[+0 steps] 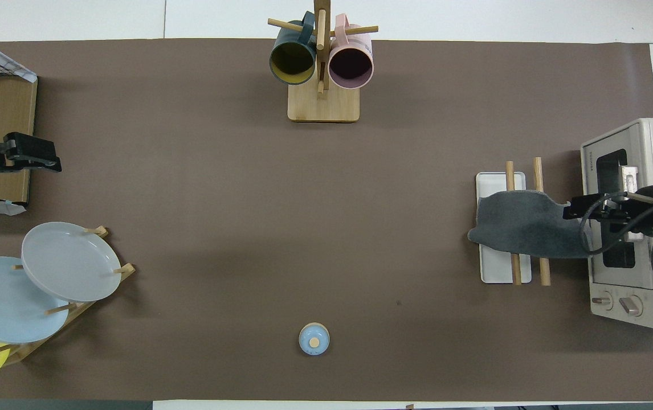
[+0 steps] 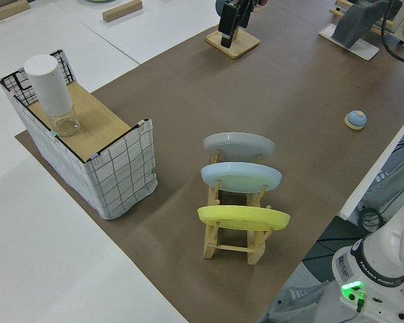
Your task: Fold towel and hang on rack
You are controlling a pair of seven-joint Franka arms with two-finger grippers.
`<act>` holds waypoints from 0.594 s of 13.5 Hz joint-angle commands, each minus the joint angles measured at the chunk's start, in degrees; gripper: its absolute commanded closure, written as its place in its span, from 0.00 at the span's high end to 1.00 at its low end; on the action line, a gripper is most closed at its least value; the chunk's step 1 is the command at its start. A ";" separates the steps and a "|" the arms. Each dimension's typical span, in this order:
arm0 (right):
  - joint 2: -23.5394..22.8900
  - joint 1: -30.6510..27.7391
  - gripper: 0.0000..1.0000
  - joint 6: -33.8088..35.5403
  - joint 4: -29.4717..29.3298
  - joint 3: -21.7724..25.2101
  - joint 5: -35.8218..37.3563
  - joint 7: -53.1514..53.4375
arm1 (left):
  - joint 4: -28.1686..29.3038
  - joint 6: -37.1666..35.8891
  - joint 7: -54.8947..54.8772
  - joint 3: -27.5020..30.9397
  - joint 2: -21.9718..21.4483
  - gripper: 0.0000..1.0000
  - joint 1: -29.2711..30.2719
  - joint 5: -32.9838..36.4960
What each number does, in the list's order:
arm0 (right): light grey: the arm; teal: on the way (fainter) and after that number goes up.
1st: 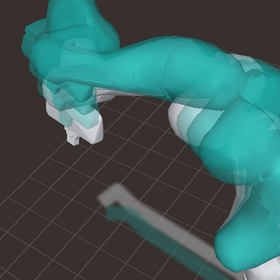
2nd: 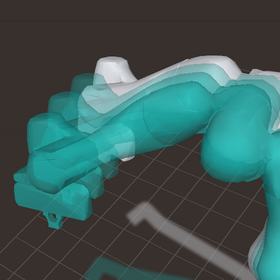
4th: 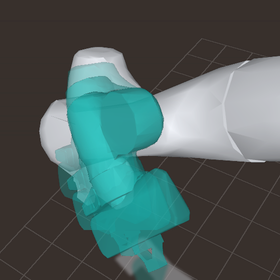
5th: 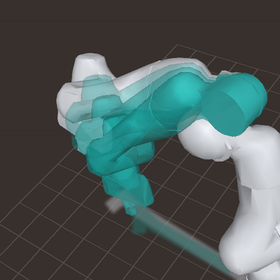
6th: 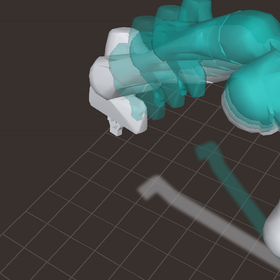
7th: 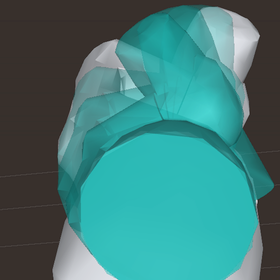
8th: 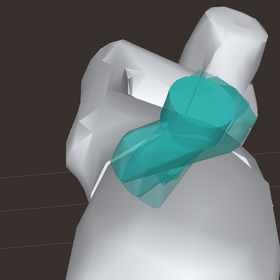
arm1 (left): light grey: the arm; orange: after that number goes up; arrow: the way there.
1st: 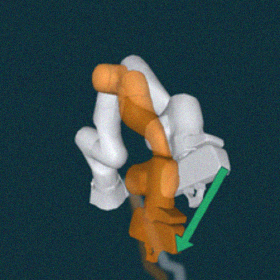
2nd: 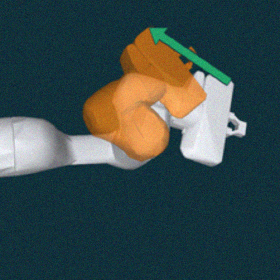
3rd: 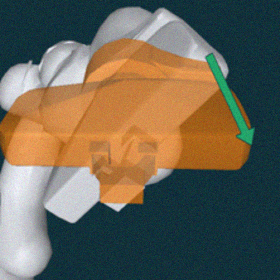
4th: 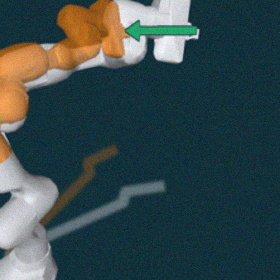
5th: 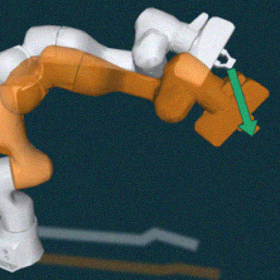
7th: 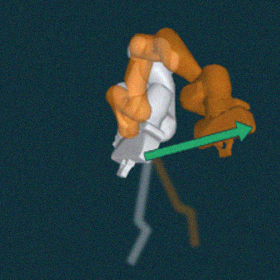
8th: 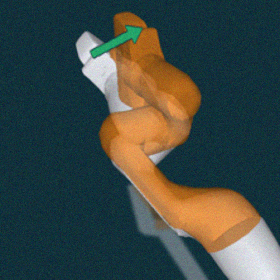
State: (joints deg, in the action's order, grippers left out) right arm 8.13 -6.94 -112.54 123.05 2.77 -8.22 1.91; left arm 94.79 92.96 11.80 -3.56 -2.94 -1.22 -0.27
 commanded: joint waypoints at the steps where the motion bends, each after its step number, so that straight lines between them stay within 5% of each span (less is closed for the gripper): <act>1: 1.10 -0.01 1.00 3.54 -2.71 -0.48 2.42 -0.60 | -5.13 -8.29 -7.04 1.63 3.29 1.00 -2.39 1.15; 4: -0.04 2.44 1.00 9.77 -10.26 -0.66 7.94 -0.60 | -2.96 -7.01 -6.27 1.36 1.63 1.00 -2.39 0.36; 8: -7.76 4.74 1.00 28.65 -31.16 -0.66 10.16 0.37 | -2.77 -7.43 -6.79 1.10 0.57 1.00 -2.12 0.44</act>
State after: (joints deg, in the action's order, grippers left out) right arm 6.59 -2.10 -91.86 103.48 2.22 0.74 2.00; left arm 92.24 86.76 6.00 -3.06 -1.48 -2.76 -0.27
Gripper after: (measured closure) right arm 0.000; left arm 0.000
